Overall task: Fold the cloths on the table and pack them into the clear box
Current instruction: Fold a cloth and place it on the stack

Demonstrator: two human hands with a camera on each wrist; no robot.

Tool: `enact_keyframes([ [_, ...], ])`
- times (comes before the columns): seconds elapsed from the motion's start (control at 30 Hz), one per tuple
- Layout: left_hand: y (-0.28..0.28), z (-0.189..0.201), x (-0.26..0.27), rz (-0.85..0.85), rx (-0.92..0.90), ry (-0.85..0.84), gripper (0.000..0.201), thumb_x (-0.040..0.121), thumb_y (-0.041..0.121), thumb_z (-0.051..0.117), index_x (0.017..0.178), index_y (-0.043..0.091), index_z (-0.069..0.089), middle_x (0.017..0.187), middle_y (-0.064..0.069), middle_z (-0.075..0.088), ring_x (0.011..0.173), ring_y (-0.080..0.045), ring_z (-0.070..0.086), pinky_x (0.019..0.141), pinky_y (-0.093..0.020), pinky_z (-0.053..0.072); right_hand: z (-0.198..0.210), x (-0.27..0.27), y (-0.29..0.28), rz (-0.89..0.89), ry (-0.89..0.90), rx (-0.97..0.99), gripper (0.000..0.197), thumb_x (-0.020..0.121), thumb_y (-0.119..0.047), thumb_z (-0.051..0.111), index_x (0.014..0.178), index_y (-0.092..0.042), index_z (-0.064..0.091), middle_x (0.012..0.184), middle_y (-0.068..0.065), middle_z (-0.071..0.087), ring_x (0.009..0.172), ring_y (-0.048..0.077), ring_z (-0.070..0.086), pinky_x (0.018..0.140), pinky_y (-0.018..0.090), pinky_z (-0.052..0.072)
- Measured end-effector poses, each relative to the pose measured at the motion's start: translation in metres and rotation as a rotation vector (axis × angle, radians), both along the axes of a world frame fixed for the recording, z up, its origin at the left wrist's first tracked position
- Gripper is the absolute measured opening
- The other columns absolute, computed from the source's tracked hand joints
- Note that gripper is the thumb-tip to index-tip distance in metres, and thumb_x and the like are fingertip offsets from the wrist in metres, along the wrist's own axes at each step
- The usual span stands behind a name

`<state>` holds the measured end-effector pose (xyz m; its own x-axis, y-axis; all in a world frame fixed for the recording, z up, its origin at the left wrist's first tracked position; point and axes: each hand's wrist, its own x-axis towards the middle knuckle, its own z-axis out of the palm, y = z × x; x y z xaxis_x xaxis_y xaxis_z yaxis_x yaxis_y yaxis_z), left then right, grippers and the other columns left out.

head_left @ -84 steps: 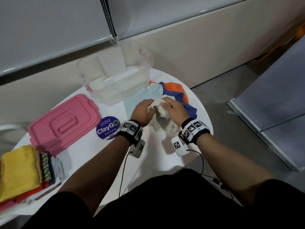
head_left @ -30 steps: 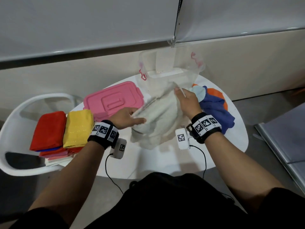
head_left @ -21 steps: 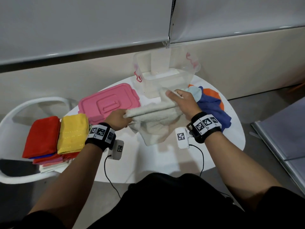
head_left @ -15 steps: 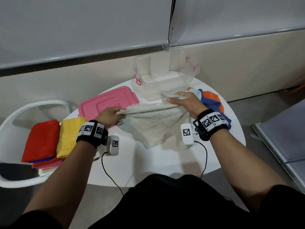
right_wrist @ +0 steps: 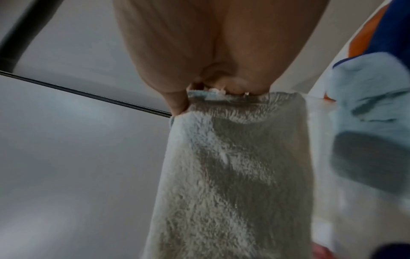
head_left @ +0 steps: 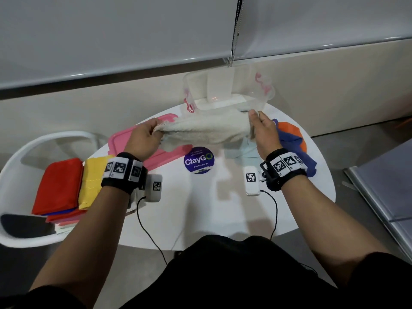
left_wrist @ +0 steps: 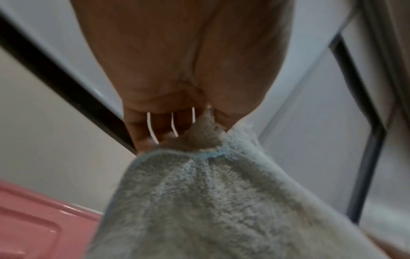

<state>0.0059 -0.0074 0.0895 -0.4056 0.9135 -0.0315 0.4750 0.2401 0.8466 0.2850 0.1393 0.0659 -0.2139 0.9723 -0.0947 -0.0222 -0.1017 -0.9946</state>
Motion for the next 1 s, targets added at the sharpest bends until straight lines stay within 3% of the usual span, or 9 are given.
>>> enact_keyframes([
  [0.1,-0.025,-0.032,0.013,-0.084,-0.054,0.259,0.021,0.089,-0.004,0.053,0.099,0.005,0.07,0.087,-0.007,0.069,0.082,-0.022,0.061,0.069,-0.025,0.039,-0.04,0.023,-0.022,0.074,-0.095,-0.107,0.018,0.096,-0.025,0.061,0.088,-0.01,0.068,0.076,-0.004,0.063,0.07,0.008,0.057,0.067,0.018,0.044],
  [0.23,-0.073,-0.102,0.036,-0.229,-0.367,0.334,0.029,0.084,0.002,0.059,0.11,0.005,0.071,0.113,-0.016,0.069,0.107,-0.032,0.064,0.091,-0.033,0.045,-0.114,0.069,-0.06,0.238,-0.364,-0.359,0.021,0.09,-0.014,0.067,0.069,-0.017,0.073,0.065,-0.006,0.066,0.068,0.015,0.058,0.071,0.025,0.043],
  [0.37,-0.118,-0.146,0.061,-0.428,-0.61,0.283,0.036,0.089,0.01,0.057,0.124,0.011,0.066,0.126,-0.013,0.064,0.119,-0.032,0.057,0.099,-0.03,0.039,-0.157,0.099,-0.093,0.375,-0.555,-0.498,0.022,0.09,-0.014,0.068,0.109,-0.003,0.072,0.105,0.008,0.071,0.085,0.013,0.062,0.07,0.014,0.045],
  [0.5,-0.139,-0.165,0.064,-0.342,-0.586,0.106,0.04,0.078,0.031,0.051,0.106,0.014,0.075,0.109,-0.01,0.073,0.107,-0.026,0.064,0.088,-0.027,0.045,-0.162,0.106,-0.097,0.515,-0.727,-0.457,0.024,0.089,-0.03,0.07,0.104,-0.013,0.074,0.107,0.004,0.07,0.096,0.02,0.064,0.089,0.027,0.047],
  [0.6,-0.141,-0.178,0.055,-0.214,-0.579,-0.181,0.022,0.092,0.032,0.055,0.085,0.021,0.073,0.092,0.0,0.073,0.093,-0.016,0.063,0.08,-0.024,0.043,-0.168,0.11,-0.097,0.573,-0.811,-0.456,0.029,0.092,-0.033,0.065,0.112,-0.013,0.071,0.105,0.004,0.068,0.08,0.022,0.064,0.076,0.029,0.049],
  [0.73,-0.127,-0.183,0.063,-0.039,-0.513,-0.438,0.035,0.077,0.048,0.052,0.074,0.014,0.057,0.072,0.001,0.058,0.076,-0.021,0.047,0.068,-0.033,0.037,-0.176,0.118,-0.105,0.334,-0.631,-0.463,0.023,0.097,-0.029,0.06,0.104,-0.011,0.072,0.104,0.007,0.071,0.095,0.026,0.068,0.087,0.035,0.051],
  [0.8,-0.116,-0.179,0.073,0.021,-0.518,-0.547,0.045,0.068,0.06,0.057,0.07,0.015,0.048,0.06,0.003,0.046,0.063,-0.02,0.038,0.057,-0.032,0.03,-0.175,0.117,-0.107,0.227,-0.613,-0.418,0.026,0.098,-0.03,0.058,0.087,-0.01,0.07,0.092,0.011,0.071,0.086,0.027,0.066,0.078,0.038,0.051],
  [0.9,-0.105,-0.177,0.079,-0.019,-0.546,-0.483,0.076,0.055,0.079,0.064,0.099,0.017,0.057,0.084,0.005,0.061,0.076,-0.016,0.057,0.071,-0.029,0.043,-0.175,0.112,-0.107,0.124,-0.688,-0.382,0.036,0.098,-0.032,0.055,0.069,-0.012,0.05,0.071,0.012,0.053,0.07,0.024,0.052,0.059,0.032,0.039],
  [1.0,-0.104,-0.184,0.084,-0.109,-0.633,-0.257,0.094,0.056,0.065,0.082,0.134,0.029,0.045,0.12,0.007,0.061,0.108,-0.015,0.062,0.096,-0.034,0.049,-0.179,0.11,-0.109,0.177,-0.852,-0.39,0.032,0.1,-0.03,0.049,0.075,-0.009,0.052,0.079,0.013,0.057,0.079,0.028,0.054,0.068,0.034,0.037],
])
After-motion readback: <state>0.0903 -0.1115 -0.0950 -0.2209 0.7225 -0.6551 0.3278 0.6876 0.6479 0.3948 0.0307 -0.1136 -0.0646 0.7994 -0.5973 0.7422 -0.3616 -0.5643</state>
